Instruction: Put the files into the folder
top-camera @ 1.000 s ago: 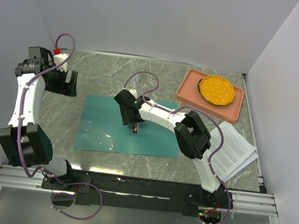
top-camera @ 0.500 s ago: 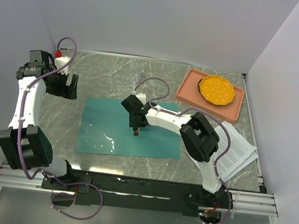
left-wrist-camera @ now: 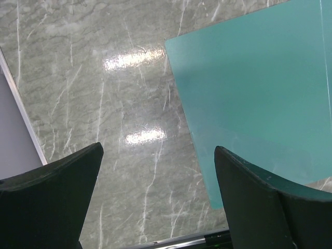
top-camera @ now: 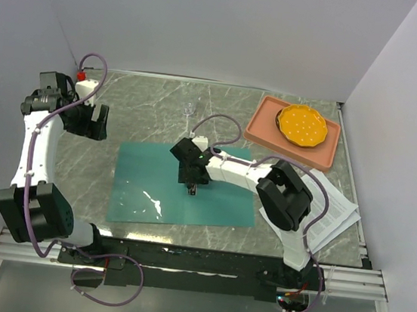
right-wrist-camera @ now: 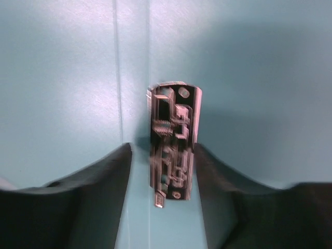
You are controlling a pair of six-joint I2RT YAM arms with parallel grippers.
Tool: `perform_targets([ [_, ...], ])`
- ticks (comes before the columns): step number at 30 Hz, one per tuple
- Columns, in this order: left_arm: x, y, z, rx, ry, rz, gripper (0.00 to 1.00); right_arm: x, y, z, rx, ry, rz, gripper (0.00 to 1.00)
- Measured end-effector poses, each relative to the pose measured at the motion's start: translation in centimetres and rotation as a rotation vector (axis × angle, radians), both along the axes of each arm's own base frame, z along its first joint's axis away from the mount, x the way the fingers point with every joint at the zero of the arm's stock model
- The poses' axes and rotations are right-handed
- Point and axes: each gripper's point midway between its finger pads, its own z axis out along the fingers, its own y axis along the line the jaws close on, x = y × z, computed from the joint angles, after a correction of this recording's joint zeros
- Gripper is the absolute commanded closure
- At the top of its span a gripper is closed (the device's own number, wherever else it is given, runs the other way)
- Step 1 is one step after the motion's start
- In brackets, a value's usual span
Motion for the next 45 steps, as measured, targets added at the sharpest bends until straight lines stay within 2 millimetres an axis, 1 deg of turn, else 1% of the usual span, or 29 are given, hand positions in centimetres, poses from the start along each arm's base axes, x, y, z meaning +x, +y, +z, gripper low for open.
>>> perform_targets([
  [2,-0.1,0.0,0.1,0.003,-0.003,-0.003,0.04,-0.4,-1.0,0.2,-0.040,0.012,-0.016,0.37],
  [4,-0.2,0.0,0.0,0.007,-0.004,-0.007,0.04,-0.5,-2.4,0.9,-0.075,0.013,-0.039,0.37],
  [6,-0.5,-0.1,0.0,0.011,-0.006,-0.011,0.04,-0.1,-4.5,2.4,-0.110,0.000,-0.076,0.38],
  [9,-1.1,-0.2,-0.2,0.014,-0.007,-0.015,0.04,0.2,-8.9,4.8,-0.140,-0.024,-0.168,0.39],
  [11,-1.3,-0.3,-0.3,0.017,-0.008,-0.020,0.04,-0.2,-12.6,5.6,-0.170,-0.026,-0.236,0.40],
  [12,-1.4,-0.3,-0.3,0.017,-0.008,-0.020,0.04,-0.6,-14.4,5.7,-0.190,-0.021,-0.269,0.41],
  [14,-1.4,-0.3,-0.3,0.020,-0.010,-0.026,0.04,-2.0,-17.7,5.0,-0.245,0.012,-0.320,0.42],
  [16,-1.4,-0.3,-0.3,0.021,-0.011,-0.026,0.04,-3.6,-19.9,3.8,-0.302,0.058,-0.345,0.43],
  [18,-1.4,-0.3,-0.2,0.020,-0.012,-0.027,0.04,-5.3,-21.5,2.4,-0.356,0.107,-0.350,0.43],
  [21,-1.4,-0.4,-0.3,0.020,-0.015,-0.029,0.04,-7.0,-23.0,1.3,-0.399,0.162,-0.359,0.43],
  [23,-1.6,-0.4,-0.5,0.020,-0.011,-0.032,0.04,-7.7,-23.9,1.0,-0.404,0.187,-0.378,0.43],
  [25,-1.6,-0.4,-0.5,0.019,-0.011,-0.034,0.04,-7.8,-24.7,1.1,-0.394,0.197,-0.407,0.43],
  [28,-1.5,-0.5,-0.5,0.016,-0.014,-0.038,0.04,-7.7,-25.4,1.3,-0.379,0.199,-0.437,0.43],
  [31,-1.5,-0.5,-0.5,0.015,-0.014,-0.038,0.04,-7.5,-25.7,1.2,-0.373,0.202,-0.448,0.43],
  [34,-1.6,-0.5,-0.5,0.015,-0.013,-0.039,0.04,-7.4,-25.5,1.1,-0.367,0.204,-0.437,0.43],
  [40,-1.5,-0.5,-0.4,0.018,-0.019,-0.039,0.04,-7.2,-25.4,0.0,-0.368,0.235,-0.432,0.44],
  [45,-1.5,-0.5,-0.5,0.019,-0.023,-0.039,0.04,-7.3,-26.1,-0.7,-0.361,0.257,-0.450,0.47],
])
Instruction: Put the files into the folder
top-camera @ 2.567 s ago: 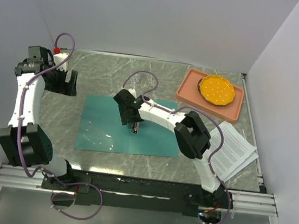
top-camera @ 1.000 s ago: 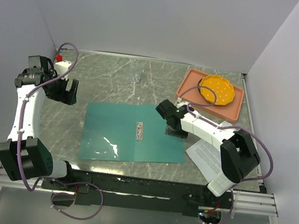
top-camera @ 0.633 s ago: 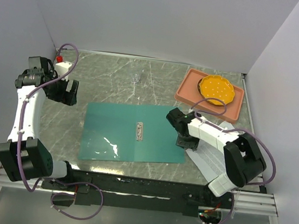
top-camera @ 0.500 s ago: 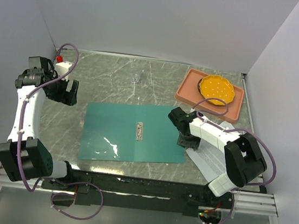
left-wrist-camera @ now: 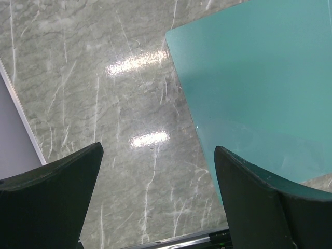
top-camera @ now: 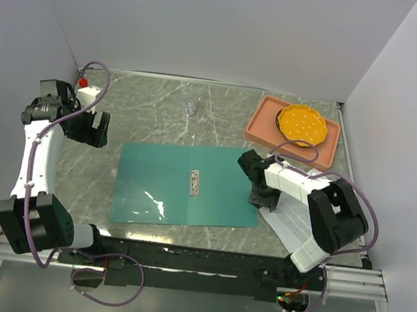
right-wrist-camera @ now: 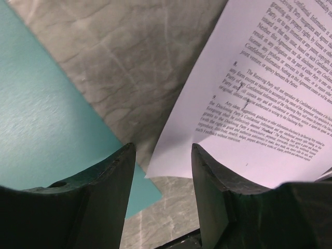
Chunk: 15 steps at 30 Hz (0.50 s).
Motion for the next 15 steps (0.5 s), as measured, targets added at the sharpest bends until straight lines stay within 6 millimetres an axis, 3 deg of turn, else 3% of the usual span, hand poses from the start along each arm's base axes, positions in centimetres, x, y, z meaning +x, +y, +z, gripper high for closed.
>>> perform_targets([
  [15,0.04,0.09,-0.68,0.002,0.004,0.003,0.04,0.31,-0.04,-0.49,0.032,0.002,-0.003,0.66],
])
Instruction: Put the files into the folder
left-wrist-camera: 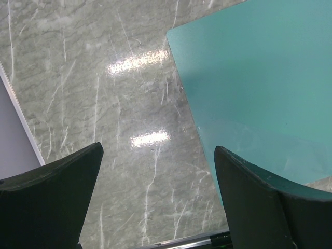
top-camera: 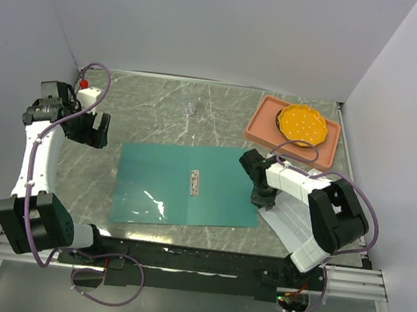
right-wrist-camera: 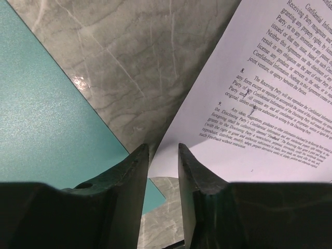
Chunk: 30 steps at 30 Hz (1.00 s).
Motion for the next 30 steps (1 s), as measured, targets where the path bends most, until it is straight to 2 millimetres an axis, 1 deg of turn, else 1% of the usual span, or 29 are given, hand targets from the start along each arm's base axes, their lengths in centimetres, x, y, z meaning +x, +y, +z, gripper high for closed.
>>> perform_targets([
  [4,0.1,0.1,0.0,0.004,-0.003,0.002,0.04,-0.1,0.0,-0.1,0.002,-0.001,0.000,0.69],
  [12,0.4,0.3,0.1,0.012,-0.014,0.005,0.04,-1.1,-0.3,0.0,0.010,0.012,-0.001,0.70],
  [13,0.4,0.3,0.0,0.012,-0.015,0.005,0.04,-1.2,-0.4,0.1,0.010,0.013,-0.001,0.72],
  [15,0.3,0.3,-0.2,0.014,-0.011,0.007,0.04,-1.3,-0.4,0.3,0.013,0.013,-0.001,0.77],
  [16,0.3,0.3,-0.3,0.015,-0.008,0.008,0.04,-1.3,-0.5,0.4,0.013,0.011,0.000,0.88],
  [17,0.3,0.4,-0.3,0.016,-0.007,0.009,0.04,-1.3,-0.5,0.5,0.015,0.009,-0.001,0.96],
  [18,0.2,0.4,-0.3,0.017,-0.007,0.010,0.04,-1.4,-0.5,0.6,0.016,0.007,0.001,1.00],
  [24,0.3,0.6,0.1,0.035,-0.030,0.017,0.04,-1.3,-0.4,1.1,0.031,-0.009,-0.001,1.00],
  [30,0.1,0.7,0.1,0.042,-0.032,0.021,0.04,-1.3,-0.3,1.8,0.048,-0.031,0.004,1.00],
])
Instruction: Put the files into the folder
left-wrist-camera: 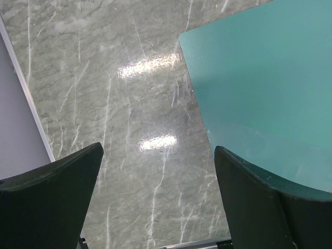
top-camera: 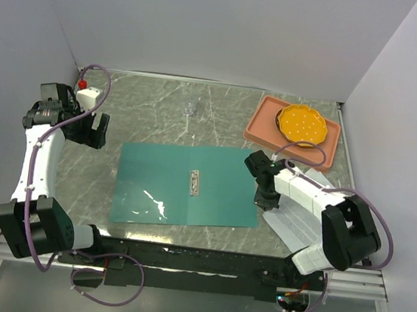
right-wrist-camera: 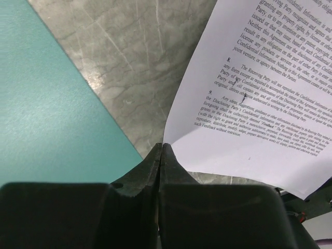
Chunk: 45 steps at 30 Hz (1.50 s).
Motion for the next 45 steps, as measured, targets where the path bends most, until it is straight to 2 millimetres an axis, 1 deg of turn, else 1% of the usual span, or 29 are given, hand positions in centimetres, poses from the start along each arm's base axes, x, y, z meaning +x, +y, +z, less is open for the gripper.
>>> perform_targets([
  [3,0.0,0.0,-0.1,0.000,0.000,0.000,0.04,0.1,0.7,0.8,0.017,-0.027,0.032,1.00],
  [4,-0.1,0.0,-0.2,0.000,0.001,0.000,0.04,0.1,1.3,1.2,0.025,-0.037,0.060,1.00],
  [6,-0.2,0.0,-0.4,0.002,0.005,0.002,0.04,0.5,3.1,2.4,0.041,-0.068,0.130,1.00],
  [7,-0.2,0.0,-0.6,0.002,0.008,0.003,0.04,0.9,4.5,3.4,0.039,-0.100,0.190,1.00],
  [9,-0.3,0.2,-0.9,0.007,0.013,0.008,0.04,1.2,8.0,5.4,0.068,-0.160,0.309,1.00],
  [11,-0.3,0.3,-1.0,0.013,0.016,0.012,0.04,1.2,12.3,7.6,0.097,-0.228,0.449,1.00],
  [13,-0.3,0.3,-1.1,0.014,0.017,0.013,0.04,0.6,16.7,9.4,0.131,-0.278,0.584,1.00],
  [15,-0.3,0.3,-1.0,0.015,0.017,0.013,0.04,-0.2,19.8,10.2,0.143,-0.300,0.681,1.00],
  [16,-0.3,0.3,-1.0,0.014,0.016,0.013,0.04,-0.6,21.4,10.4,0.145,-0.304,0.729,1.00],
  [18,-0.3,0.3,-1.0,0.014,0.016,0.013,0.04,-1.3,24.5,10.1,0.148,-0.299,0.805,1.00],
  [23,-0.4,0.4,-0.9,0.020,0.012,0.016,0.04,-2.4,30.6,7.3,0.156,-0.247,0.929,1.00],
  [26,-0.5,0.5,-0.5,0.030,0.001,0.017,0.04,-2.7,34.2,6.4,0.184,-0.232,0.981,1.00],
  [29,-0.6,0.7,-0.2,0.047,-0.010,0.018,0.04,-3.0,37.6,6.7,0.232,-0.244,1.038,1.00],
  [31,-0.7,0.8,0.0,0.056,-0.016,0.015,0.04,-3.2,39.7,7.6,0.269,-0.263,1.081,1.00],
  [33,-0.7,0.8,0.0,0.058,-0.016,0.016,0.04,-3.5,41.1,8.6,0.303,-0.280,1.123,1.00],
  [35,-0.7,0.8,-0.1,0.061,-0.014,0.018,0.04,-3.9,42.1,9.5,0.334,-0.291,1.171,1.00],
  [36,-0.8,0.9,-0.1,0.063,-0.012,0.018,0.04,-4.2,42.4,9.6,0.347,-0.293,1.197,0.97],
  [39,-1.0,1.0,-0.4,0.068,-0.005,0.021,0.04,-4.9,42.8,9.2,0.362,-0.276,1.267,0.60],
  [42,-1.0,1.0,-0.5,0.070,-0.002,0.022,0.04,-5.4,42.2,8.0,0.336,-0.244,1.313,0.35],
  [43,-1.0,1.0,-0.5,0.070,-0.002,0.023,0.04,-5.3,41.8,7.6,0.316,-0.240,1.318,0.34],
  [44,-1.0,1.0,-0.5,0.070,-0.002,0.023,0.04,-5.2,41.3,7.4,0.300,-0.237,1.314,0.29],
  [45,-1.0,1.0,-0.5,0.070,-0.002,0.023,0.04,-5.1,40.6,7.0,0.279,-0.233,1.306,0.29],
])
